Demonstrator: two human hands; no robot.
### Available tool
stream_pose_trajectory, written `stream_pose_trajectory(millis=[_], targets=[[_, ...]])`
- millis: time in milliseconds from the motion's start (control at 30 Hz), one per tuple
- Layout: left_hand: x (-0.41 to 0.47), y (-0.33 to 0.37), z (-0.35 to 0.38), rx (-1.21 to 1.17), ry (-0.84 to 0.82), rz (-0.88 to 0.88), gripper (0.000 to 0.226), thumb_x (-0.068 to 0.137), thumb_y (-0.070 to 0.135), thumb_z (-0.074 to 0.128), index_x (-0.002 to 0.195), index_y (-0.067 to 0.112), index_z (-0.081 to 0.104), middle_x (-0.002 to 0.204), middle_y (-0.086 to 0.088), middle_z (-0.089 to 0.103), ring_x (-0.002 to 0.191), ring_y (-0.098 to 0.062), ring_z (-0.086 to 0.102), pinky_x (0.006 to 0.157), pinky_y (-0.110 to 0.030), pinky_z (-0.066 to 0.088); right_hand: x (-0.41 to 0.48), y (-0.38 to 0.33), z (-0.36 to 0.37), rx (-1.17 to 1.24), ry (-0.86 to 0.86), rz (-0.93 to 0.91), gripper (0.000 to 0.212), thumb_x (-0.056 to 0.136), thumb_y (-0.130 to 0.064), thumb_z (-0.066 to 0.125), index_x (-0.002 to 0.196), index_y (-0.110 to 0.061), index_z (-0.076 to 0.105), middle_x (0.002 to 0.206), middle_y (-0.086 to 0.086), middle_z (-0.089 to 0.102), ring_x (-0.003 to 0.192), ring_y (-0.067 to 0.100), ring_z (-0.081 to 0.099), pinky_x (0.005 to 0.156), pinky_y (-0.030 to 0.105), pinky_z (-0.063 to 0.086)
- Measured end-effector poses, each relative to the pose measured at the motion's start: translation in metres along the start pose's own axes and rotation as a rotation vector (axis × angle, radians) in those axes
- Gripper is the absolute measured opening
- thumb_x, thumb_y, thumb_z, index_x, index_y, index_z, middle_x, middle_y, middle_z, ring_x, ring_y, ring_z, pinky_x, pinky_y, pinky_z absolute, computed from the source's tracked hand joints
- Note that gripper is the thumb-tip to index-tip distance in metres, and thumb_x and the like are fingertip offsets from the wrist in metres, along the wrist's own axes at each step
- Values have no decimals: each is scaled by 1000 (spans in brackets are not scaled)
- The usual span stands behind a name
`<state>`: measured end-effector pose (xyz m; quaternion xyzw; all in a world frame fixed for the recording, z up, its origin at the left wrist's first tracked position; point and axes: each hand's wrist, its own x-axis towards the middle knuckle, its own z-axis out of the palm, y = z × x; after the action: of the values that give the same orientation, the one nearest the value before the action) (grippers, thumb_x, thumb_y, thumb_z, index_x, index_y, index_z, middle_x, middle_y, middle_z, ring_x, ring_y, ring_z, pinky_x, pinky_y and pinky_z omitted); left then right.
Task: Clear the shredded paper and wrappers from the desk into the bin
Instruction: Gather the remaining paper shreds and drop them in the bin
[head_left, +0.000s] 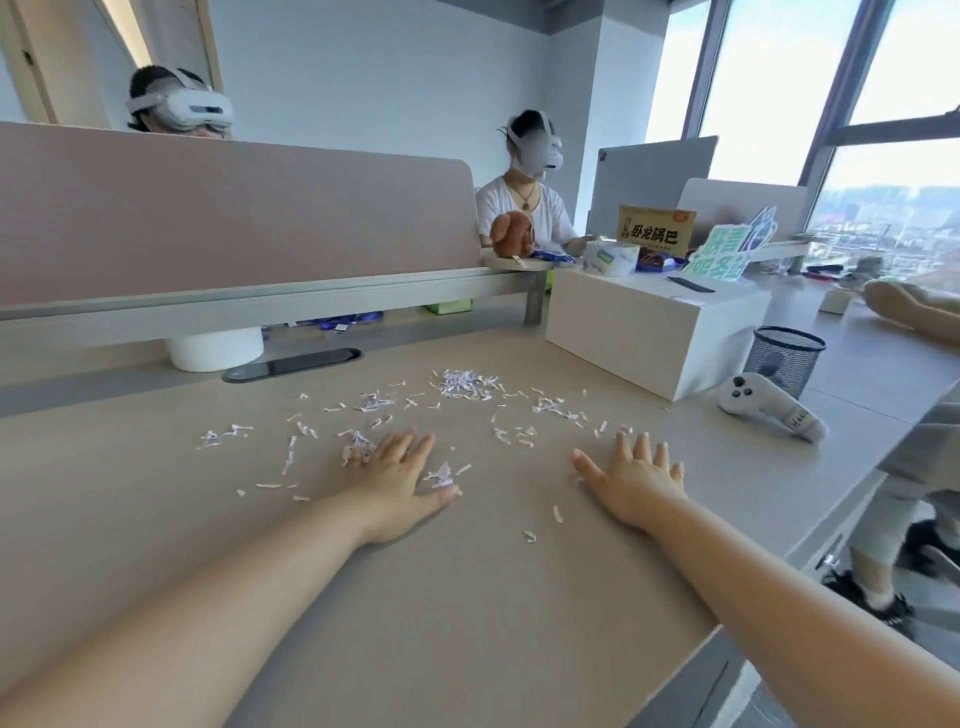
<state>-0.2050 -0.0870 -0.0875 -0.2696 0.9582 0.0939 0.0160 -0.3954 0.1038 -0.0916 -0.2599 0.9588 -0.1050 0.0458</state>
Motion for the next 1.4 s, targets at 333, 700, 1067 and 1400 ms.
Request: stream_pose_trajectory(millis=[333, 700, 1067, 1400], targets=[[-2, 2, 1, 4, 25, 7, 70, 91, 58, 21, 146, 22, -2, 157, 5, -8, 144, -11, -13, 118, -38, -5, 14, -56, 3, 410, -56, -448, 59, 95, -42, 33, 144, -13, 18, 156, 4, 13, 144, 18, 12, 116, 31, 11], [12, -2, 7, -45, 92, -87, 62, 93, 52, 21, 146, 21, 8, 157, 4, 5, 145, -14, -3, 118, -38, 0, 80, 10, -4, 149, -72, -376, 49, 97, -39, 27, 137, -13, 34, 150, 6, 30, 140, 19, 23, 113, 33, 16], [12, 1, 5, -50, 104, -104, 61, 93, 51, 21, 146, 22, 8, 157, 6, 3, 144, -14, 2, 117, -34, 3, 130, 67, -9, 71, 124, -9, 68, 86, -56, 33, 134, -8, 28, 147, 18, 26, 138, 35, 16, 113, 48, 19], [11, 1, 4, -20, 78, -99, 63, 93, 53, 20, 147, 22, 6, 157, 4, 0, 145, -14, 0, 117, -32, 4, 91, 6, -12, 160, -95, -304, 60, 95, -44, 30, 144, -15, 14, 153, 8, 23, 139, 27, 25, 114, 37, 20]])
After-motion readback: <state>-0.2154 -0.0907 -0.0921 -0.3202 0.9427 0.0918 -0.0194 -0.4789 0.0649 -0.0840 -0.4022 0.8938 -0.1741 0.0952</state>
